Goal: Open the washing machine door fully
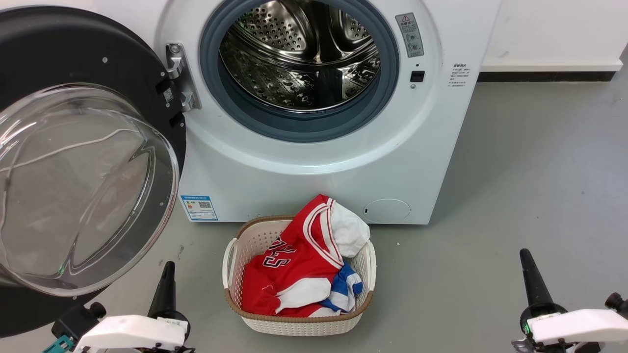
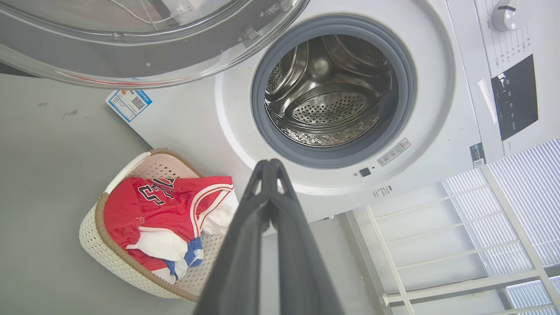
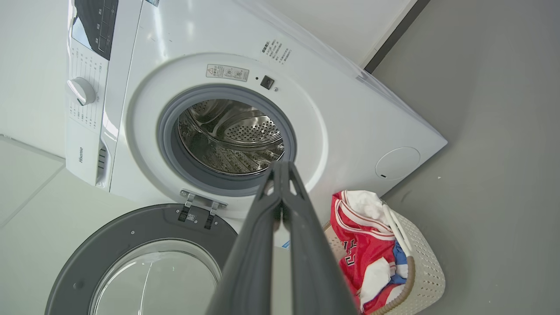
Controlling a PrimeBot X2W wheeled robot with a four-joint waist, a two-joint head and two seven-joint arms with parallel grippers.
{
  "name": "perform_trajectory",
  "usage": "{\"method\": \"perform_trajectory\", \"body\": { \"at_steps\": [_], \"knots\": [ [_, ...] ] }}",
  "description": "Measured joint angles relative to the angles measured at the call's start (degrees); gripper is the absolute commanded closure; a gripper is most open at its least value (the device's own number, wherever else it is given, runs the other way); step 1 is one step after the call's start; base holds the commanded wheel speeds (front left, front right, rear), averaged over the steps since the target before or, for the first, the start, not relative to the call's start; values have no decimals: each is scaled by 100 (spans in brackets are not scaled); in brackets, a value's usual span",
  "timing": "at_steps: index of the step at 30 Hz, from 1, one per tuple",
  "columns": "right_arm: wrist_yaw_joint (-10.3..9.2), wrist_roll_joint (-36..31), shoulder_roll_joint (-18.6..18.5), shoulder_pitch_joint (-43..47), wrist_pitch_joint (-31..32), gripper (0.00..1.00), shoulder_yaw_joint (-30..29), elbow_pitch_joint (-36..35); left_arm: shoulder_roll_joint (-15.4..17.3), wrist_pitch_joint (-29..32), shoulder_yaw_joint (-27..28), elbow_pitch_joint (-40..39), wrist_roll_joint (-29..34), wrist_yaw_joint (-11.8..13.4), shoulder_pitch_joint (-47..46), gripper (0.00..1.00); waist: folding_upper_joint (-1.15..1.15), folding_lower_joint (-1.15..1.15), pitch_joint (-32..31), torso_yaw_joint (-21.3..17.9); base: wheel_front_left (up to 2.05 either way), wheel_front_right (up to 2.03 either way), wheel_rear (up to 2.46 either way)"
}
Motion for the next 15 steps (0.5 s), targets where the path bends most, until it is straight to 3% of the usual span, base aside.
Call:
{"method": "perform_trajectory", "body": {
  "at_steps": [15],
  "knots": [
    [0, 879, -4, -207, 225, 100, -55, 120, 0, 220, 63, 76, -944, -69, -140, 100, 0, 0, 27, -7, 0, 0, 0]
  ]
}}
